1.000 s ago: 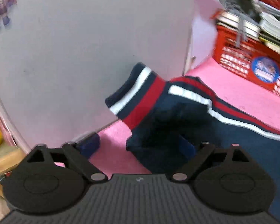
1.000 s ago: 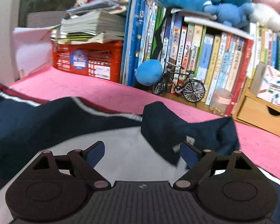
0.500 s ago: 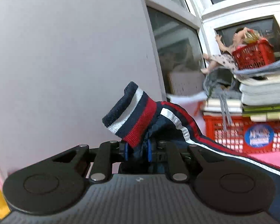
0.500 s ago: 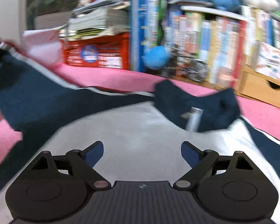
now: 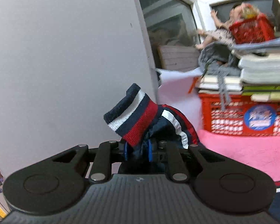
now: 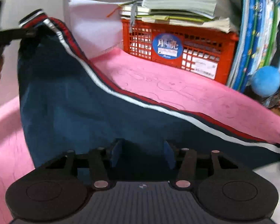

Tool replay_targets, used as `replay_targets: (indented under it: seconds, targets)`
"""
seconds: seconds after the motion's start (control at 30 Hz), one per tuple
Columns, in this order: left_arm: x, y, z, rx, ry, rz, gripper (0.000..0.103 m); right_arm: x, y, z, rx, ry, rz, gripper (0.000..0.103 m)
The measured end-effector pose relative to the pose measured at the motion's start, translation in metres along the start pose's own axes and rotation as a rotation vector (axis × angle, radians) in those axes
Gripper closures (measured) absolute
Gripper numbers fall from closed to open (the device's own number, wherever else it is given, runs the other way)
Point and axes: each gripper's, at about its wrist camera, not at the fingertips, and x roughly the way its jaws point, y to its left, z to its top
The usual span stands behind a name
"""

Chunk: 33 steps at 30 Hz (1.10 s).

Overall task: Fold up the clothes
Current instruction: 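Fold the cuff over with the left gripper while the right gripper holds the sleeve, then release, then grasp the other striped cuff with the right gripper, fold it over the jacket body, release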

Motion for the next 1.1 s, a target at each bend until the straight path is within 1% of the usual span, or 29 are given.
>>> replay_targets:
  seconds: [0.03,0.07,0.1,0.13,0.17,0.2,0.23,0.27,0.33,0.37,0.4,0.43,0.47,0.53,0.57,0.6,0.63,0.67,0.73,0.77,0.83,0.87,0.93,0.97,1.03,1.1]
  targets:
    - [-0.006,0.001,0.005,-0.013,-0.008,-0.024,0.085,-0.008,-0.004,0.001,0.019,0.005,0.009,0.052]
    - [-0.014,0.002,0.01,-0.027,-0.021,-0.054,0.085,-0.022,-0.008,-0.004,0.027,-0.013,0.023,0.049]
    - [-0.027,0.003,0.015,-0.044,-0.038,-0.091,0.085,-0.036,-0.013,-0.008,0.036,-0.031,0.038,0.039]
    - [-0.041,0.002,0.021,-0.062,-0.056,-0.136,0.085,-0.052,-0.016,-0.014,0.039,-0.048,0.035,0.033]
    - [-0.056,-0.002,0.026,-0.077,-0.076,-0.186,0.085,-0.069,-0.019,-0.024,0.037,-0.062,0.003,0.03]
    - [-0.073,-0.009,0.031,-0.08,-0.102,-0.245,0.085,-0.086,-0.028,-0.034,0.044,-0.077,-0.035,0.03]
    - [-0.094,-0.019,0.034,-0.069,-0.134,-0.307,0.085,-0.105,-0.044,-0.047,0.069,-0.093,-0.07,0.03]
    - [-0.116,-0.033,0.035,-0.05,-0.165,-0.371,0.085,-0.124,-0.062,-0.059,0.117,-0.111,-0.097,0.029]
    - [-0.162,-0.067,0.032,0.004,-0.217,-0.53,0.084,-0.163,-0.098,-0.086,0.244,-0.154,-0.136,0.029]
    - [-0.179,-0.085,0.028,0.033,-0.218,-0.609,0.084,-0.184,-0.117,-0.101,0.322,-0.183,-0.16,0.028]
    - [-0.198,-0.108,0.022,0.069,-0.201,-0.696,0.082,-0.204,-0.134,-0.116,0.395,-0.211,-0.18,0.026]
    - [-0.213,-0.135,0.013,0.115,-0.168,-0.776,0.079,-0.221,-0.151,-0.131,0.464,-0.235,-0.195,0.024]
    - [-0.225,-0.161,0.002,0.166,-0.121,-0.844,0.074,-0.237,-0.165,-0.146,0.528,-0.258,-0.205,0.023]
    - [-0.247,-0.21,-0.025,0.27,0.004,-0.959,0.059,-0.258,-0.183,-0.175,0.637,-0.28,-0.206,0.021]
    - [-0.257,-0.232,-0.038,0.313,0.07,-1.006,0.047,-0.267,-0.192,-0.19,0.692,-0.287,-0.206,0.021]
    - [-0.265,-0.245,-0.049,0.326,0.136,-1.031,0.048,-0.274,-0.197,-0.203,0.736,-0.289,-0.203,0.021]
    - [-0.273,-0.251,-0.057,0.32,0.185,-1.063,0.048,-0.277,-0.2,-0.216,0.769,-0.285,-0.198,0.021]
    - [-0.282,-0.25,-0.062,0.306,0.205,-1.107,0.047,-0.28,-0.201,-0.227,0.793,-0.281,-0.192,0.021]
    - [-0.299,-0.24,-0.067,0.27,0.202,-1.178,0.034,-0.281,-0.198,-0.244,0.813,-0.268,-0.179,0.02]
    - [-0.304,-0.233,-0.065,0.264,0.186,-1.187,0.026,-0.281,-0.196,-0.251,0.817,-0.266,-0.172,0.019]
    - [-0.309,-0.216,-0.061,0.266,0.121,-1.164,0.026,-0.283,-0.188,-0.255,0.803,-0.288,-0.161,0.016]
    - [-0.306,-0.208,-0.058,0.273,0.082,-1.137,0.025,-0.283,-0.186,-0.254,0.801,-0.288,-0.15,0.015]
    - [-0.301,-0.188,-0.059,0.29,0.009,-1.035,0.02,-0.28,-0.182,-0.249,0.806,-0.288,-0.11,0.015]
    - [-0.293,-0.18,-0.06,0.301,-0.002,-0.976,0.02,-0.275,-0.18,-0.245,0.81,-0.286,-0.083,0.015]
    - [-0.274,-0.17,-0.067,0.312,0.017,-0.867,0.02,-0.263,-0.175,-0.233,0.809,-0.275,-0.052,0.015]
    - [-0.259,-0.16,-0.076,0.322,0.043,-0.768,0.02,-0.248,-0.166,-0.218,0.787,-0.262,-0.061,0.015]
